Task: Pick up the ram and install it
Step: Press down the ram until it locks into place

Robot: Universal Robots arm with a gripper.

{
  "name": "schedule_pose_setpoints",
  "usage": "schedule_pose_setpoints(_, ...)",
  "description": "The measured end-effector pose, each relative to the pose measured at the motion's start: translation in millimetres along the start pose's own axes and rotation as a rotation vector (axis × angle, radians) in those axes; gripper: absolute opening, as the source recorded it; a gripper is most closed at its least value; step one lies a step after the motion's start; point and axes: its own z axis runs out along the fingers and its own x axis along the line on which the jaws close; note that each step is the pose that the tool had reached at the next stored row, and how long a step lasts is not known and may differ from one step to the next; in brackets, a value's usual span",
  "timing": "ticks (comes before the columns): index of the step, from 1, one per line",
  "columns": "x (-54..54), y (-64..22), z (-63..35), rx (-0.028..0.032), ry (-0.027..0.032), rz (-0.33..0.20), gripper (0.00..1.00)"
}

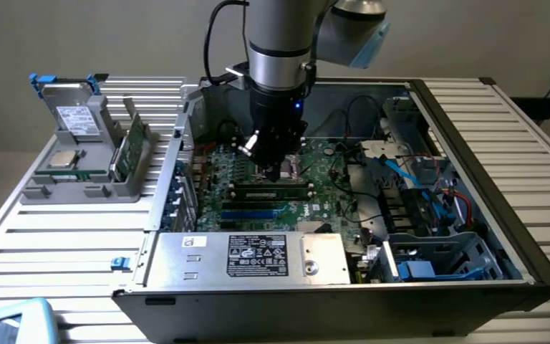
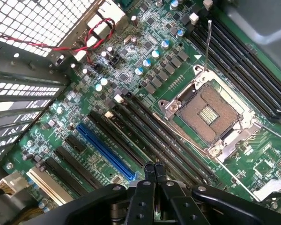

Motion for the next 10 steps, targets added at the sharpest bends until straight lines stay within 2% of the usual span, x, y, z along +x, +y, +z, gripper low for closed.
schedule_pose_setpoints(10, 0.0, 0.0, 0.0, -0.0080, 0.0039, 0.146, 0.11)
